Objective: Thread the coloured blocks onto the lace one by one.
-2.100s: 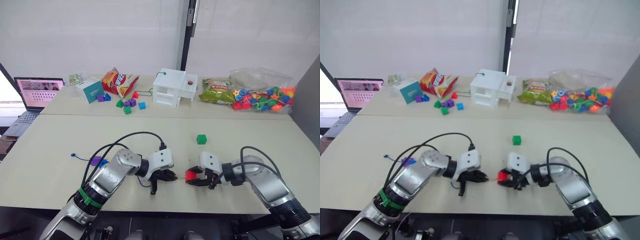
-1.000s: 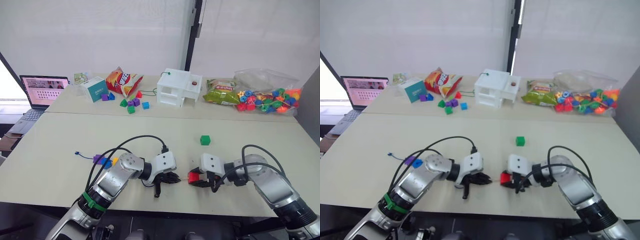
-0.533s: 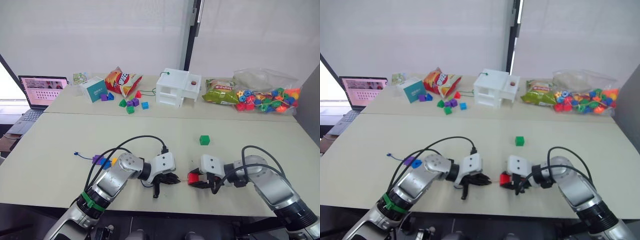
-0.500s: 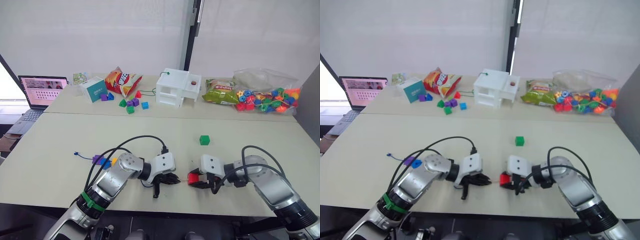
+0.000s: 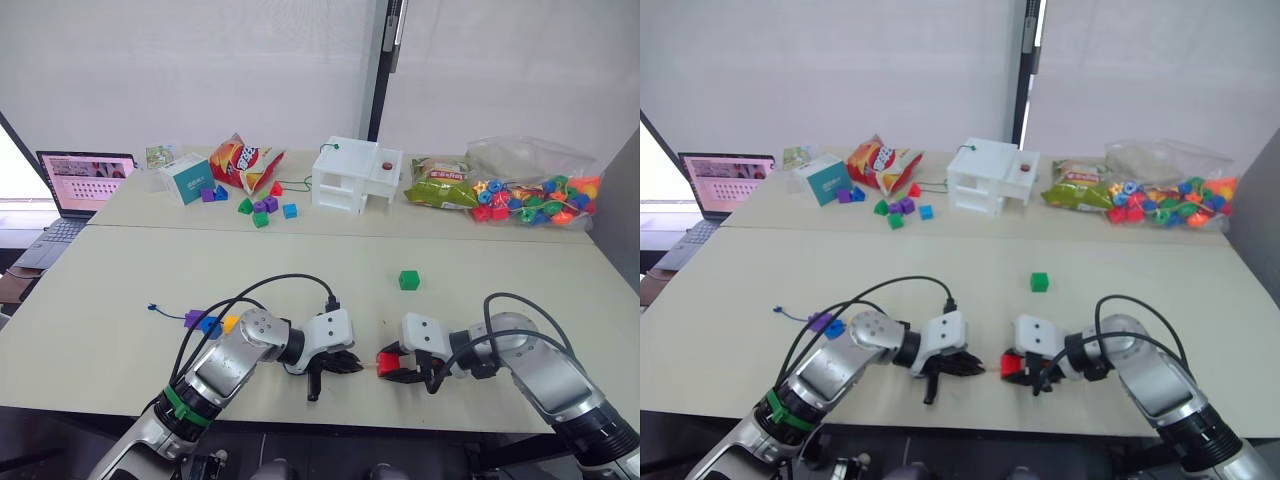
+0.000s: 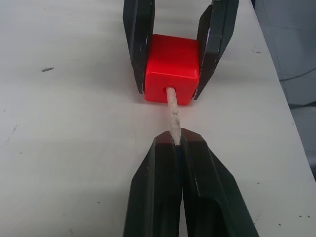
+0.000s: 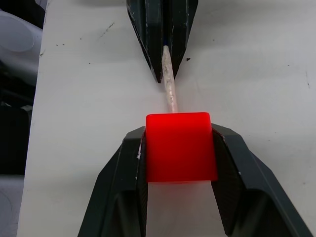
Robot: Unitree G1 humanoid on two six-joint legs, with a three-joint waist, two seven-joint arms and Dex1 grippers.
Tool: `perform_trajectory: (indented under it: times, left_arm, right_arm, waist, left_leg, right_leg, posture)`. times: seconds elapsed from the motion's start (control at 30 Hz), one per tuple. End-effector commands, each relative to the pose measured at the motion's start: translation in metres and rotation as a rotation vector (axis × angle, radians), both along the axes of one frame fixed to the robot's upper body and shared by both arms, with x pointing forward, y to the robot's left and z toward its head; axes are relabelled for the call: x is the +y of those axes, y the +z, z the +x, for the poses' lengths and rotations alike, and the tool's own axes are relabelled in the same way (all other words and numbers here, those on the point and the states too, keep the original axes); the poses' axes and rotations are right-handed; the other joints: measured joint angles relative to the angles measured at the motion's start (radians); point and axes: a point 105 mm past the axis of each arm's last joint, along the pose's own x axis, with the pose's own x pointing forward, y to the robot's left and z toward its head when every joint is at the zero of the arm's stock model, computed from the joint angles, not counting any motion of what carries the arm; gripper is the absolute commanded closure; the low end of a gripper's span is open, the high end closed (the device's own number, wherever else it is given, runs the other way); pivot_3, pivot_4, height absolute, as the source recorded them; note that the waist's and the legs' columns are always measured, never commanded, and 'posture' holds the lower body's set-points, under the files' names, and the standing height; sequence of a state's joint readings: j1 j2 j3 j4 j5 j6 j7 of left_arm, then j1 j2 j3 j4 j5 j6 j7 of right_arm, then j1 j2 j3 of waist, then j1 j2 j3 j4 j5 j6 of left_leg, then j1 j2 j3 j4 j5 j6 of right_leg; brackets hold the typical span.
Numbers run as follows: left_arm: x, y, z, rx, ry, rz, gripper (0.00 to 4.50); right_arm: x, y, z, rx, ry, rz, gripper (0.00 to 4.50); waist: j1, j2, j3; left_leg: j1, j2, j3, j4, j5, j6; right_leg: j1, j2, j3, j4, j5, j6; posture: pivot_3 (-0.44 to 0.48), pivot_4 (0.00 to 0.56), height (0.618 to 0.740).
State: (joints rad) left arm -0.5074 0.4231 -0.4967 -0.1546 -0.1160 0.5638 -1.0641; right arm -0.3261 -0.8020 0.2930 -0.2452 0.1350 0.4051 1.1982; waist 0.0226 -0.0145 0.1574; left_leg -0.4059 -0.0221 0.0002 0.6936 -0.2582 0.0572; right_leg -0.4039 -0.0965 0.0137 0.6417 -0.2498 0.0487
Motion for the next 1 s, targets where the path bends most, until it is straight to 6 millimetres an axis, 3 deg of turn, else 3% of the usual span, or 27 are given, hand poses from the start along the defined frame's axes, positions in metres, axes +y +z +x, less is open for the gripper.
perform_trajectory:
  times: [0.03, 0.3, 0.47, 0.73, 1.0]
  left_arm:
    - [-0.019, 0.018, -0.016, -0.032, -0.091, -0.079, 4.50]
    - [-0.009, 0.020, -0.014, -0.031, -0.056, -0.077, 4.50]
    - [-0.015, 0.037, -0.018, -0.034, -0.071, -0.120, 4.50]
    - [-0.007, 0.029, -0.022, -0.009, -0.081, -0.085, 4.50]
    - [-0.001, 0.016, -0.016, -0.045, -0.068, -0.054, 4.50]
  right_arm:
    - [0.005, -0.011, -0.004, 0.031, 0.006, -0.023, 3.31]
    - [0.002, -0.012, -0.001, 0.025, -0.026, -0.032, 3.31]
    - [0.006, -0.011, -0.002, 0.029, -0.025, -0.025, 3.31]
    - [0.008, -0.008, 0.007, 0.018, -0.062, -0.006, 3.31]
    - [0.011, -0.007, 0.001, 0.025, -0.032, -0.003, 3.31]
  waist:
    - [-0.001, 0.000, 0.000]
    - [-0.009, 0.000, 0.000]
    - [-0.011, 0.000, 0.000]
    - [-0.016, 0.000, 0.000]
    - [-0.015, 0.000, 0.000]
  left_leg:
    - [0.000, 0.000, 0.000, 0.000, 0.000, 0.000]
    - [0.000, 0.001, 0.000, 0.000, 0.000, 0.000]
    - [0.000, 0.001, 0.000, 0.000, 0.000, 0.000]
    - [0.000, 0.002, 0.000, -0.001, 0.000, 0.000]
    - [0.000, 0.002, 0.000, -0.001, 0.000, 0.000]
  right_leg:
    - [0.000, 0.000, 0.000, 0.000, 0.000, 0.000]
    - [0.000, 0.001, 0.000, 0.000, 0.000, 0.000]
    - [0.000, 0.001, 0.000, 0.000, 0.000, 0.000]
    - [-0.001, 0.002, 0.000, 0.000, 0.000, 0.000]
    - [-0.001, 0.002, 0.001, 0.000, 0.000, -0.001]
  posture:
    - [0.000, 0.150, 0.740]
    - [0.000, 0.150, 0.740]
    - [0.000, 0.150, 0.740]
    - [0.000, 0.150, 0.740]
    - [0.000, 0.150, 0.740]
